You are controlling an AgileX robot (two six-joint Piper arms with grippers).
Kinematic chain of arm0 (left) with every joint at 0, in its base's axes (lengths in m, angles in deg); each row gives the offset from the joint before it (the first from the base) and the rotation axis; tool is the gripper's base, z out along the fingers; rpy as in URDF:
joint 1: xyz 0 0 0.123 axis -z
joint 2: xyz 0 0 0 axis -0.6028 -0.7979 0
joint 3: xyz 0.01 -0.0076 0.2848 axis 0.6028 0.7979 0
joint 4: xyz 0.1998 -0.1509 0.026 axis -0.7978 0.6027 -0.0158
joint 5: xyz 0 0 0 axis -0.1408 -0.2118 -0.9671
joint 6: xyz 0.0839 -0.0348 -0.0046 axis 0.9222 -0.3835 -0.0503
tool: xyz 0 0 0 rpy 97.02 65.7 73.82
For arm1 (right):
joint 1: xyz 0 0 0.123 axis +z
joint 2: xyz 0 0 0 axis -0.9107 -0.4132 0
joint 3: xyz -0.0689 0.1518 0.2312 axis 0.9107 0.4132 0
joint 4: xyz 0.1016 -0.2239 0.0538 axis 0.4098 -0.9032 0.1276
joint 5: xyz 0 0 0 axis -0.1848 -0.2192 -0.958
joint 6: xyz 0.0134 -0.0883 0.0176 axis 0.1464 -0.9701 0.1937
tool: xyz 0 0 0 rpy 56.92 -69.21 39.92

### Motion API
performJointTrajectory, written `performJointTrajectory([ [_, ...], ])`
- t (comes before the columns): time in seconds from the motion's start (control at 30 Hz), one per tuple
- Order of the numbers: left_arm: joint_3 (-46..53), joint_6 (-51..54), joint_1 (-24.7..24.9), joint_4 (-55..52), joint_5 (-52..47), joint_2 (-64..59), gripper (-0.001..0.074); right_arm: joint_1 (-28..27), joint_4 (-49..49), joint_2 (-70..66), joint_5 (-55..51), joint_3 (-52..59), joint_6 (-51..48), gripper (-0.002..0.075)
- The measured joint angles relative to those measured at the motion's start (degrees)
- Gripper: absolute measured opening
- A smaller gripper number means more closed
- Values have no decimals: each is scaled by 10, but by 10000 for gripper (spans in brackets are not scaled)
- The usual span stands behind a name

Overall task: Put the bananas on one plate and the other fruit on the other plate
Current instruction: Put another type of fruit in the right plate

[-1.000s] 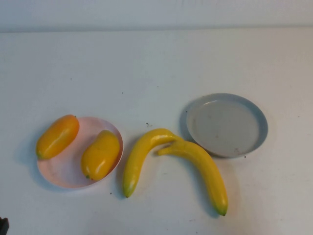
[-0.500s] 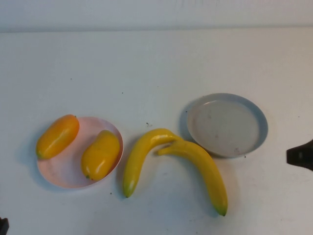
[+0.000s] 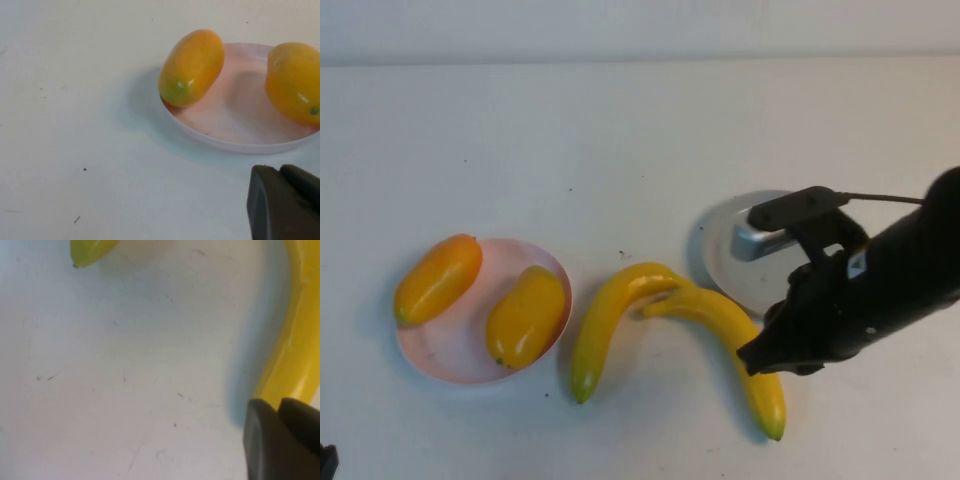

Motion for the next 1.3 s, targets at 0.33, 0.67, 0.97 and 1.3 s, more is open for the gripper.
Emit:
performJointTrajectory([
  [0.33,0,0,0,0,0,0,1,11,-43,-107,-49,-96,54,366],
  [0.67,0,0,0,0,0,0,1,11,-121,-168,-65,-119,147,407],
  [0.97,0,0,0,0,0,0,1,11,-119,-201,-62,-134,148,491],
  [1.3,0,0,0,0,0,0,1,11,-119,-243,-59,-149,148,473],
])
